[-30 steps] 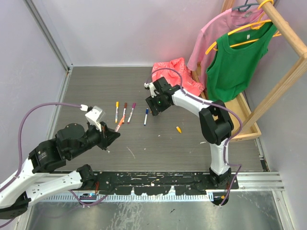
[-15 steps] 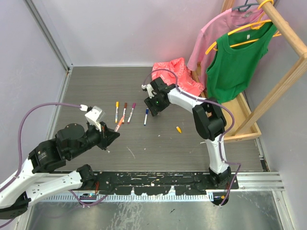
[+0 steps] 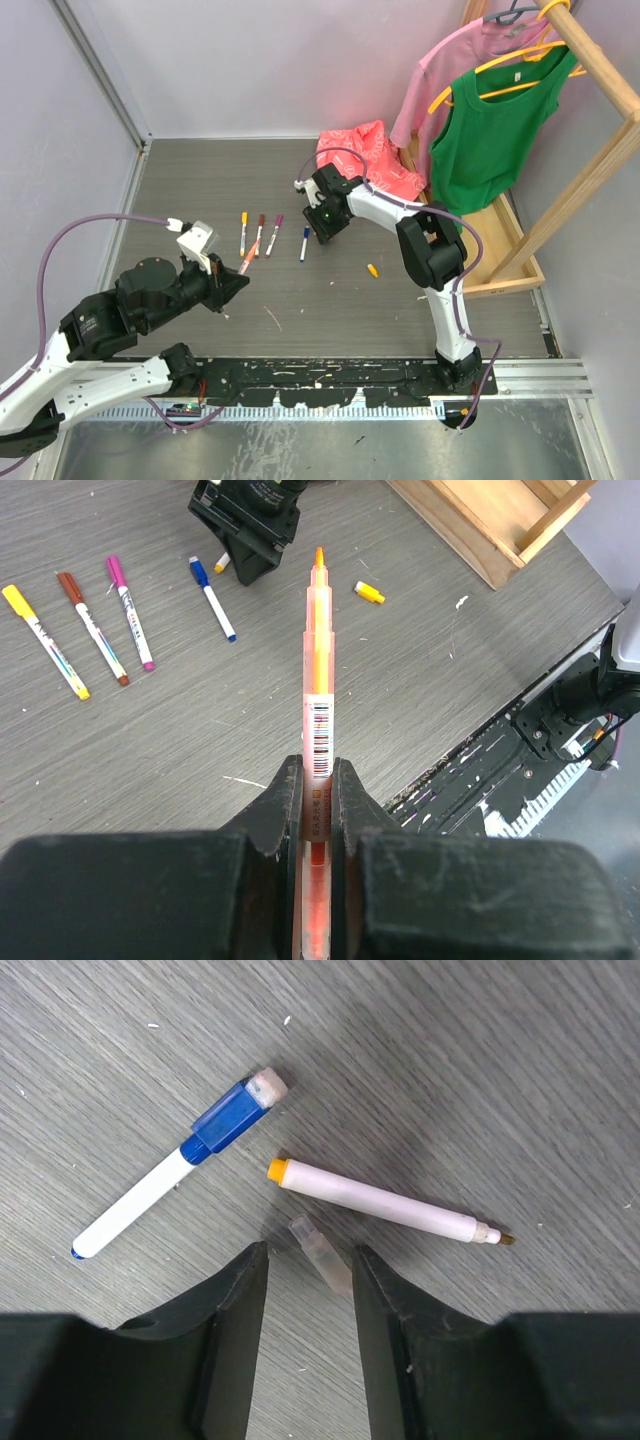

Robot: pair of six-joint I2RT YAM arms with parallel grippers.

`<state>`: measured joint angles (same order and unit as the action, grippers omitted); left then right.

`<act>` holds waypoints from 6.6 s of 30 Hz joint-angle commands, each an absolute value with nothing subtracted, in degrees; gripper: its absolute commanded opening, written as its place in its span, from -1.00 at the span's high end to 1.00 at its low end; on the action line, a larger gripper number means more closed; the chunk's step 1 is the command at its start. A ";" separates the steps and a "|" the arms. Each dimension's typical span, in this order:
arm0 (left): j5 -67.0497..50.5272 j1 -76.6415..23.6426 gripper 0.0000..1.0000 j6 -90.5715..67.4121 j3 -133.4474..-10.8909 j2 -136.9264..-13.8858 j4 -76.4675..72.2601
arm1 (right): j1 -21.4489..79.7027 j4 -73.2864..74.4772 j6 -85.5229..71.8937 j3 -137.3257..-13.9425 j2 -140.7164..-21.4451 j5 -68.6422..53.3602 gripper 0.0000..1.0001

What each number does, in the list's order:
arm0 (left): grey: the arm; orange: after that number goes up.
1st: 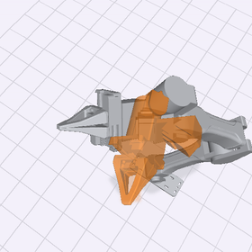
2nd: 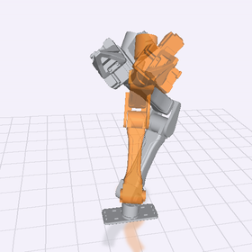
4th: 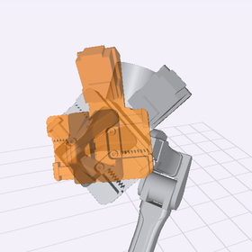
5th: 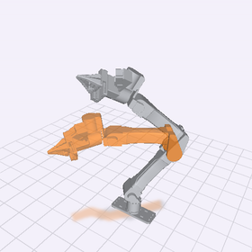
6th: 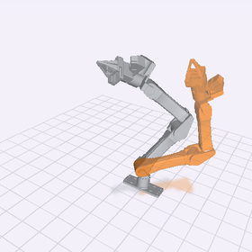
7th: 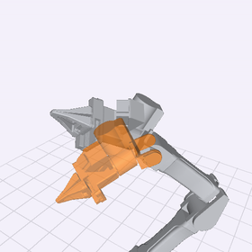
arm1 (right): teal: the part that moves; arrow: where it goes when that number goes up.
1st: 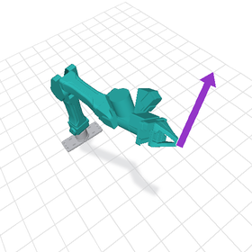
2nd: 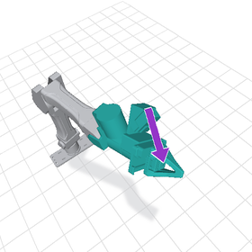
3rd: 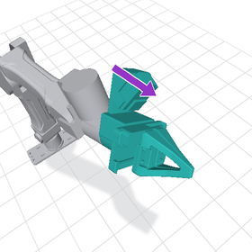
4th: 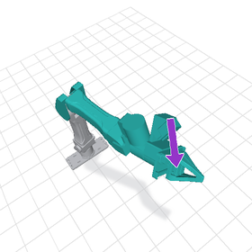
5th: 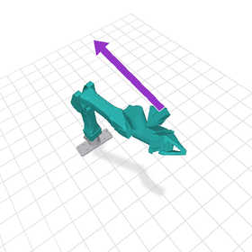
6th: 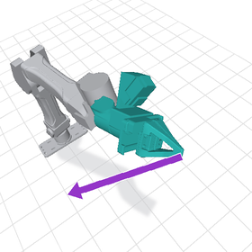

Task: Insert the pens into the pen caps
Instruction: Insert the pen cap onto the pen.

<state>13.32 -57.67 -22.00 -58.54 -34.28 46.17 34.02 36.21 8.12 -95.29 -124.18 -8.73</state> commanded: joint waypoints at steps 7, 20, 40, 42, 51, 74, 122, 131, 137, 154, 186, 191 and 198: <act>13.76 -57.76 1.00 -21.67 -59.96 -35.03 43.86 | 34.71 38.68 8.04 -96.77 -124.96 -6.28 0.33; 13.76 -57.75 1.00 -22.45 -58.83 -33.77 43.34 | 35.77 33.25 0.86 -85.84 -109.05 -4.13 0.70; 13.96 -57.81 1.00 -23.19 -57.42 -34.22 40.73 | 55.05 25.65 -31.34 -49.11 -82.60 17.75 0.65; 13.60 -57.76 1.00 -23.34 -57.32 -34.31 40.53 | 55.85 26.31 -33.16 -48.36 -83.44 18.94 0.64; 13.36 -57.79 1.00 -23.60 -57.15 -33.96 40.74 | 56.12 26.28 -33.69 -47.76 -87.61 15.75 0.52; 13.27 -57.75 1.00 -23.69 -57.14 -34.34 40.09 | 56.05 28.26 -31.42 -50.08 -93.43 14.76 0.31; 9.81 -57.75 1.00 -22.23 -49.02 -25.19 24.99 | 53.10 2.12 -26.96 -48.68 -54.94 18.99 0.99; 3.12 -57.81 1.00 -20.59 -49.19 -29.07 16.88 | 52.99 -14.98 -32.18 -48.89 -49.97 13.30 0.99; -1.90 -57.80 1.00 -20.19 -49.65 -33.27 10.65 | 53.00 -28.80 -38.09 -47.72 -51.77 5.79 0.99; -2.69 -57.76 1.00 -20.48 -49.18 -34.40 7.12 | 53.09 -41.57 -46.61 -48.07 -57.48 -1.65 0.99; -2.05 -57.82 1.00 -20.65 -48.51 -34.24 6.59 | 53.62 -42.45 -47.99 -48.63 -59.29 -6.63 0.99; -1.86 -57.75 1.00 -20.75 -48.58 -34.46 6.42 | 53.69 -42.45 -47.94 -48.53 -59.21 -6.94 0.99; -0.95 -57.79 1.00 -20.82 -48.27 -33.87 6.42 | 53.88 -42.45 -47.98 -48.32 -59.21 -7.73 0.99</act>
<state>-2.15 -57.69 -21.34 -48.27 -34.50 10.90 53.32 -39.05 -47.40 -47.31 -59.88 -6.22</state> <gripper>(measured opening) 0.069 0.182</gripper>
